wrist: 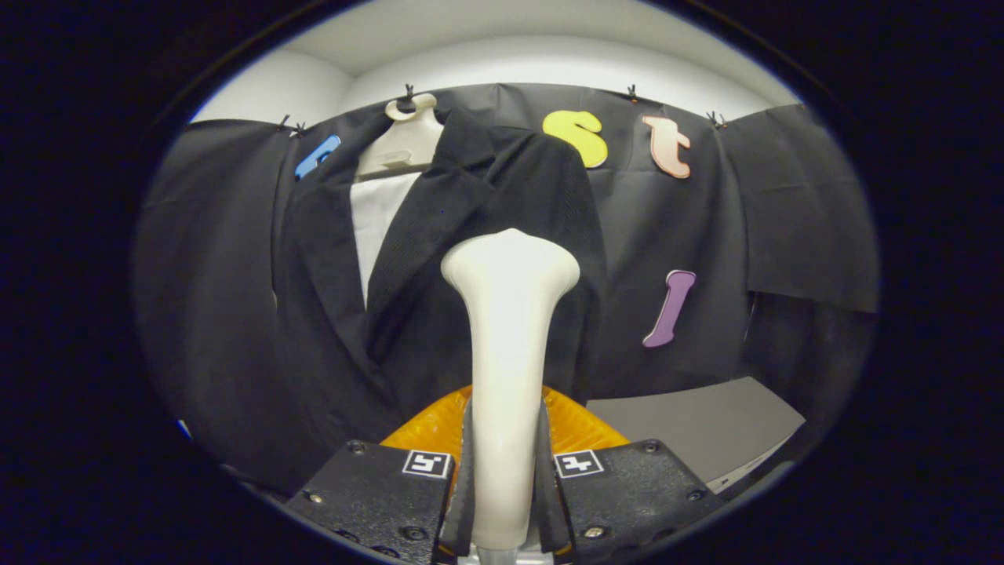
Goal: Iron the clothes twice with a garment steamer, once on the left side and once on the right side.
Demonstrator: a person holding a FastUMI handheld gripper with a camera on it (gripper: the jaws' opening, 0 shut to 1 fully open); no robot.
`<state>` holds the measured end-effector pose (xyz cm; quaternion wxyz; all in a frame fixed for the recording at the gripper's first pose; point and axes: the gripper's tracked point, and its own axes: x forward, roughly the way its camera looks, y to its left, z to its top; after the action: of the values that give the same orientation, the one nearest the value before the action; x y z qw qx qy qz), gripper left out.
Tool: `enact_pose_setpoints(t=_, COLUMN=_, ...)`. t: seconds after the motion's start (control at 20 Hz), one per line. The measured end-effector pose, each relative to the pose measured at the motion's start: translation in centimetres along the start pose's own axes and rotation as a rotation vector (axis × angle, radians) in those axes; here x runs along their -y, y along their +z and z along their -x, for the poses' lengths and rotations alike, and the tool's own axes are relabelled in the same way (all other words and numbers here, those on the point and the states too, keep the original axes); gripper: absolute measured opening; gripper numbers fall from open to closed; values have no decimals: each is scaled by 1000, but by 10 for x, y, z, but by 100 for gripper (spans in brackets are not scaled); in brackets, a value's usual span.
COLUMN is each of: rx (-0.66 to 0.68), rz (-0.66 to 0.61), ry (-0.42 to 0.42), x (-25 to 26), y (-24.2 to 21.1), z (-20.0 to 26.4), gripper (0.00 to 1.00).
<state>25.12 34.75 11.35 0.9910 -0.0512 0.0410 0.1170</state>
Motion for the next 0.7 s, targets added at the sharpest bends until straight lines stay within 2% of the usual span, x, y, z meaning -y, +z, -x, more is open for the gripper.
enact_pose_setpoints(t=0.45, rx=-68, rz=50, ry=-76, x=11, y=-60, z=3, gripper=35)
enact_pose_setpoints(t=0.7, rx=-114, rz=47, ry=-89, x=8, y=-95, z=4, gripper=35)
